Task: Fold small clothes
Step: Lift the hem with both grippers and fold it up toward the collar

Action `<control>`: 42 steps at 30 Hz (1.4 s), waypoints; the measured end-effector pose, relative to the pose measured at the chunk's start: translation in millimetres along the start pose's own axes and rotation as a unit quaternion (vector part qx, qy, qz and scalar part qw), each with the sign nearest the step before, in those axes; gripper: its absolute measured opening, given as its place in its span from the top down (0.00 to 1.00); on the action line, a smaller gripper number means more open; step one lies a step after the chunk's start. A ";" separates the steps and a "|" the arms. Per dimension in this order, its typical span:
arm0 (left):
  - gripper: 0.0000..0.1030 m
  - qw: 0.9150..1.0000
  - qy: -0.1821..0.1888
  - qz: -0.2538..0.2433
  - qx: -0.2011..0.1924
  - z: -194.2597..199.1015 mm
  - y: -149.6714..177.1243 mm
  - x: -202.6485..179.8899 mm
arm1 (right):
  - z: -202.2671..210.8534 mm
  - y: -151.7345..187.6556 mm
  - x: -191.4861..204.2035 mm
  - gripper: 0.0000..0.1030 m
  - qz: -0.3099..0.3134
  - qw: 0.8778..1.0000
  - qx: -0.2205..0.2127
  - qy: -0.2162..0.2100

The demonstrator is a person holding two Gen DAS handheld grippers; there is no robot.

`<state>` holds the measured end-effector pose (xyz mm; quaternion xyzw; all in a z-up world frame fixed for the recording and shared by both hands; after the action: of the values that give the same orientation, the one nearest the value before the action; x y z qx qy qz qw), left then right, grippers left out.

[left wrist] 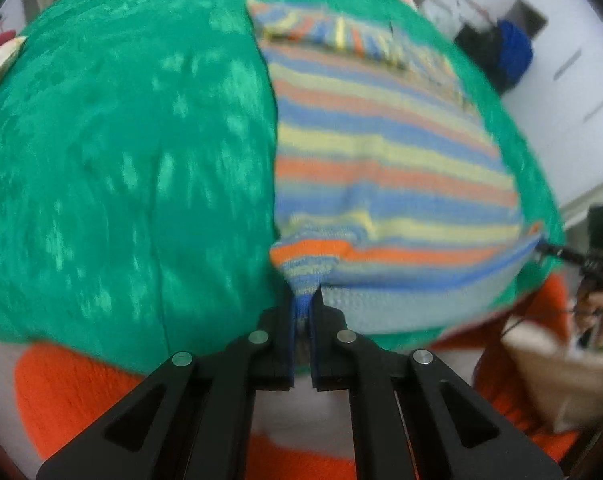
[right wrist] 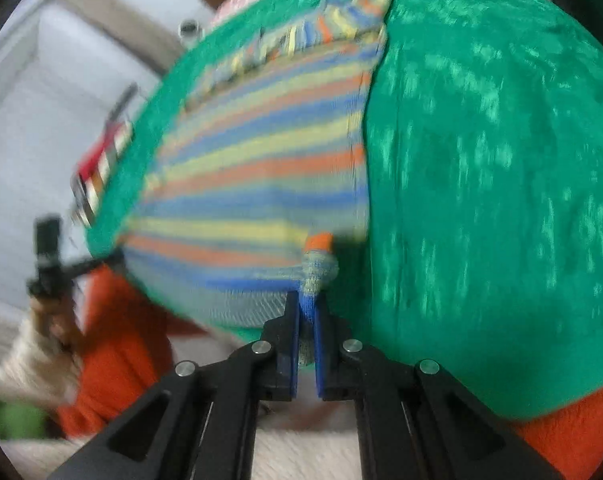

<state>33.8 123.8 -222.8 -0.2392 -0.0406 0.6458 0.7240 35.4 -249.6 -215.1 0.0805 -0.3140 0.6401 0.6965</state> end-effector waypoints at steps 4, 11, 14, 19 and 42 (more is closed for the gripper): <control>0.98 0.998 0.018 0.026 -0.060 7.6 -71.6 10.8 | 13.3 -60.4 1.7 0.94 -0.026 0.997 -0.058 -0.042; 0.97 0.993 -0.016 0.034 -0.112 -38.0 -233.7 25.0 | -3.5 -213.5 1.8 0.94 -0.014 0.989 -0.145 -0.030; 0.97 0.993 -0.041 0.042 -0.107 -74.2 -289.3 32.1 | -28.5 -275.7 -8.5 0.94 -0.029 0.988 -0.153 -0.021; 0.92 0.993 -0.066 0.045 -0.091 -119.8 -337.2 48.2 | -71.9 -348.6 -31.9 0.94 -0.045 0.988 -0.150 -0.001; 0.94 0.996 -0.059 0.018 -0.063 -108.8 -202.2 29.2 | -76.4 -224.3 -48.1 0.48 -0.009 0.998 -0.058 -0.001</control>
<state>263.7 109.3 -245.4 -0.2465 -0.1190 0.6678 0.6921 273.1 -288.4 -236.4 0.0433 -0.3503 0.6149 0.7052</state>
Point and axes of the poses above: each gripper's, at about its wrist camera, not at the fingertips, and z roughly against the way its jaws point, x to its left, y to its underside, the point moved 9 cm from there along -z, roughly the way its jaws point, and after that the axes turned 5 degrees about -z, right-handed, at the moved point
